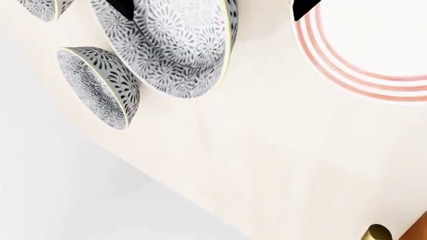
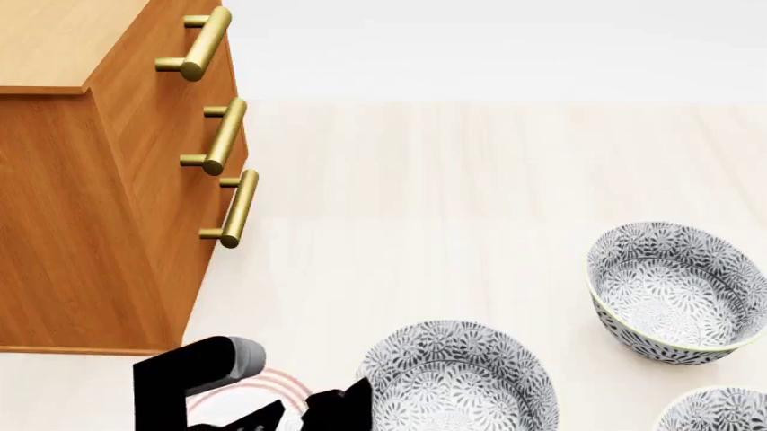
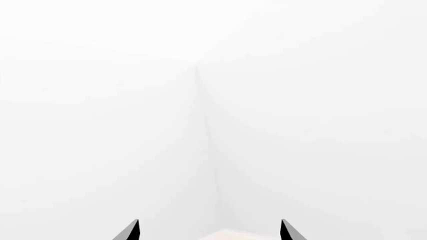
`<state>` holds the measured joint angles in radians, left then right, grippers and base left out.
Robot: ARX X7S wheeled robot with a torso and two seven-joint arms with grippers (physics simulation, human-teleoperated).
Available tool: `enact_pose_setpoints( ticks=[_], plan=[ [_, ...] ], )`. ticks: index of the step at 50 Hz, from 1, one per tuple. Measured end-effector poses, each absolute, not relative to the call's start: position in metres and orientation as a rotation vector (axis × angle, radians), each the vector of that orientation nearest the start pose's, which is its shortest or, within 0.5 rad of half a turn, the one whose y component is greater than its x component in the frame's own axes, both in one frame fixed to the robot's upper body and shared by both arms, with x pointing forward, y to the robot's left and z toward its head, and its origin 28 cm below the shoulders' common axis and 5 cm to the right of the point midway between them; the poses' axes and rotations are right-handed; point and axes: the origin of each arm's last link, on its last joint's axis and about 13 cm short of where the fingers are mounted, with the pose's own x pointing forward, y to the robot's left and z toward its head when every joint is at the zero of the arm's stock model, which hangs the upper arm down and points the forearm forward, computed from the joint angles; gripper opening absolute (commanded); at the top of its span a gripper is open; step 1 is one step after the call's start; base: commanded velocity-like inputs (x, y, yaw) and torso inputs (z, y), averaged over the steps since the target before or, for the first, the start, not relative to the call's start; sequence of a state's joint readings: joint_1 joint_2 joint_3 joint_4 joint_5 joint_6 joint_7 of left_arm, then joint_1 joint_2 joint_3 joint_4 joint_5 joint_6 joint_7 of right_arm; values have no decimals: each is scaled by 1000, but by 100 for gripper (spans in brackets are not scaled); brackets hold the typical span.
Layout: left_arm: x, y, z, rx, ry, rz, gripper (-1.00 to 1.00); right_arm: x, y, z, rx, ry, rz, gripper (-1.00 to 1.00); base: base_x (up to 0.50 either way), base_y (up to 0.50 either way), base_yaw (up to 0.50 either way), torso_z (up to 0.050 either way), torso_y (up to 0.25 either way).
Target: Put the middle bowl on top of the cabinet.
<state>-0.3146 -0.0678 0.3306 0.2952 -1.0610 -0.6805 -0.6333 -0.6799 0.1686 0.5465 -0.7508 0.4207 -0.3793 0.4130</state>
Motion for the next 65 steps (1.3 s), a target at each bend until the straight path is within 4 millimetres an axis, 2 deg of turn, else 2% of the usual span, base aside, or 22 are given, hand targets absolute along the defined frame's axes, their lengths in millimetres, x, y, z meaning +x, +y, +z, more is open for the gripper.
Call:
enact_pose_setpoints(
  ticks=[30,47,65],
  plan=[
    [237,94,116,-472,513,-285,100,58,-197,134,-4,-580,-655,100,0,0,0,0,0],
    [245,90,108,-447,551,-286,100,57,-196,136,-5,-587,-652,100,0,0,0,0,0],
    [244,85,98,-417,578,-317,100,56,-195,136,-6,-591,-652,100,0,0,0,0,0]
  ],
)
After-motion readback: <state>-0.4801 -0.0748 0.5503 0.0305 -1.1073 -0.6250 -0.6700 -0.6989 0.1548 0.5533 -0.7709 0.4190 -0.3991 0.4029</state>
